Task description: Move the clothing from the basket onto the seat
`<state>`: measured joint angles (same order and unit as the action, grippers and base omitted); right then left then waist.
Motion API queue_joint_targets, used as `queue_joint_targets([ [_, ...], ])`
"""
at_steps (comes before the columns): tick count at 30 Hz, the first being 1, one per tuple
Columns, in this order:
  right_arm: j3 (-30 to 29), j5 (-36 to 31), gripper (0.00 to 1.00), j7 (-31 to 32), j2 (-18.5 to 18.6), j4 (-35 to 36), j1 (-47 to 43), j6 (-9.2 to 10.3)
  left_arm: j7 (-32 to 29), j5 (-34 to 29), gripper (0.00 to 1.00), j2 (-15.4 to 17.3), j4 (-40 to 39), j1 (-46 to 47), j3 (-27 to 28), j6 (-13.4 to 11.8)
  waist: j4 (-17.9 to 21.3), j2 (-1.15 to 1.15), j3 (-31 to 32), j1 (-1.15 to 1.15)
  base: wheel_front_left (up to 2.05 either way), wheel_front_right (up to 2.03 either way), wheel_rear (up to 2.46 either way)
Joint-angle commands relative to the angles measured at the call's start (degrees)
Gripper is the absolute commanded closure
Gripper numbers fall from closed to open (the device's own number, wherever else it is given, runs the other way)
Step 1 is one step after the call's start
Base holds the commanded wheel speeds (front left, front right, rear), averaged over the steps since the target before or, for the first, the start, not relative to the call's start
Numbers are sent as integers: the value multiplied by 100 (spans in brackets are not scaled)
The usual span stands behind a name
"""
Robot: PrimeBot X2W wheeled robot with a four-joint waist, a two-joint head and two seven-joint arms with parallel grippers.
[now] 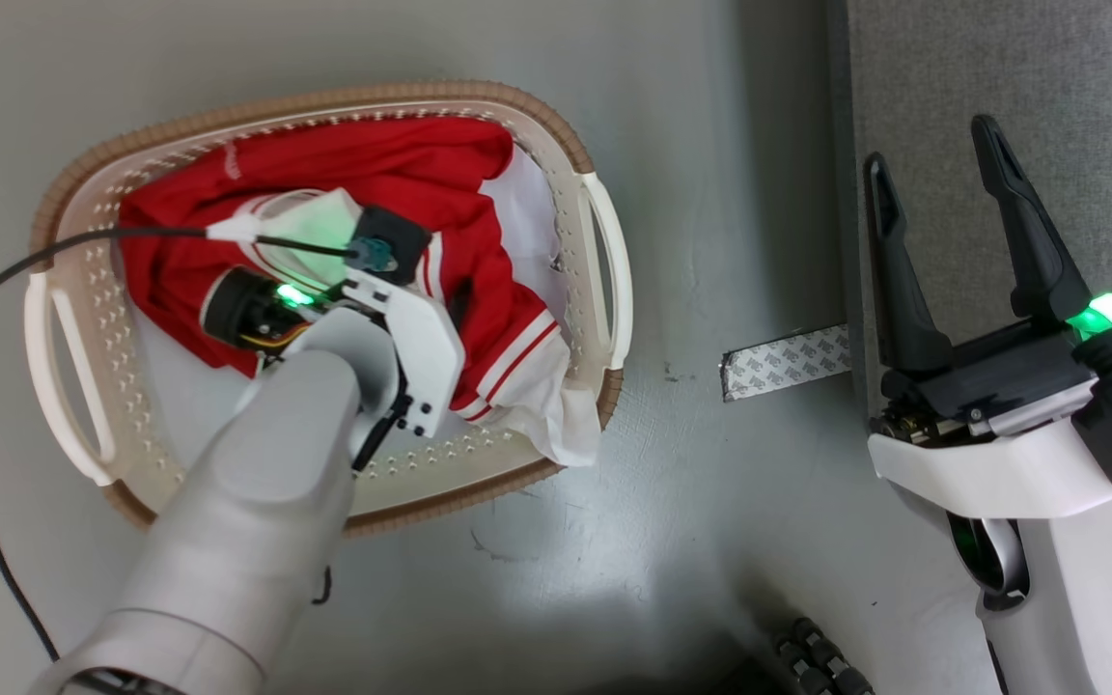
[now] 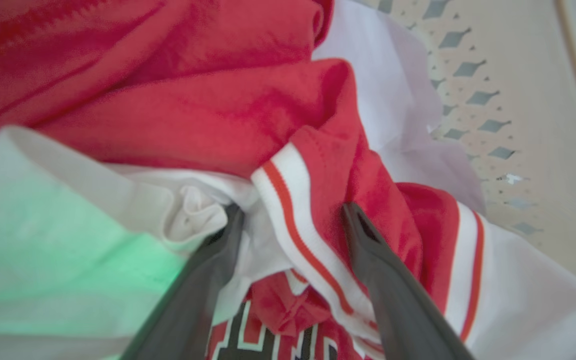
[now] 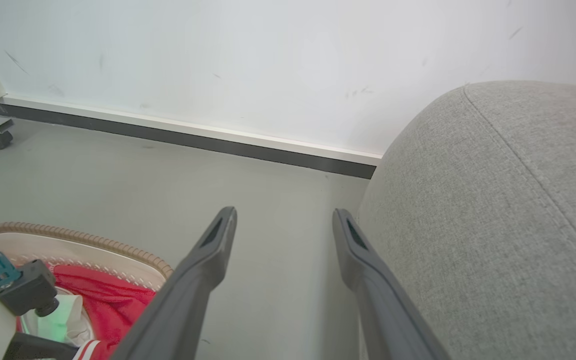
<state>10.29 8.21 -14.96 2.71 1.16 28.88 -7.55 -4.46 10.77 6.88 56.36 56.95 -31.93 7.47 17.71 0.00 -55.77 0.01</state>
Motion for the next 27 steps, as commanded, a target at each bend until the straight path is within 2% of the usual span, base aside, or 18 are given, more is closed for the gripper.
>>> queue_joint_targets([
  [1,-25,-33,0,-9,8,26,-56,12,29,6,0,-6,50,16,-26,2,-6,0,-5,-1,0,0,0],
  [2,-43,-27,0,-9,9,35,-93,12,66,48,0,-45,94,28,-95,4,-8,0,-10,-1,0,0,0],
  [3,-54,-17,0,-9,9,33,-117,12,92,110,100,-78,137,47,-135,4,-12,0,-11,-1,0,0,0],
  [8,-52,98,0,-9,9,-45,-125,13,236,459,100,-58,199,37,-503,3,-3,0,75,-1,0,0,0],
  [11,-105,116,0,-10,12,-120,-137,13,482,739,100,-47,138,-67,-602,3,-78,0,333,-1,0,0,0],
  [19,-332,-13,0,-9,12,-453,-552,13,985,1511,100,92,-268,-662,-843,4,-454,0,1662,-1,0,0,0],
  [27,-288,-48,0,-9,16,-808,-1258,13,1121,2102,100,467,-1005,-1441,-921,4,-806,0,3164,-1,0,0,0],
])
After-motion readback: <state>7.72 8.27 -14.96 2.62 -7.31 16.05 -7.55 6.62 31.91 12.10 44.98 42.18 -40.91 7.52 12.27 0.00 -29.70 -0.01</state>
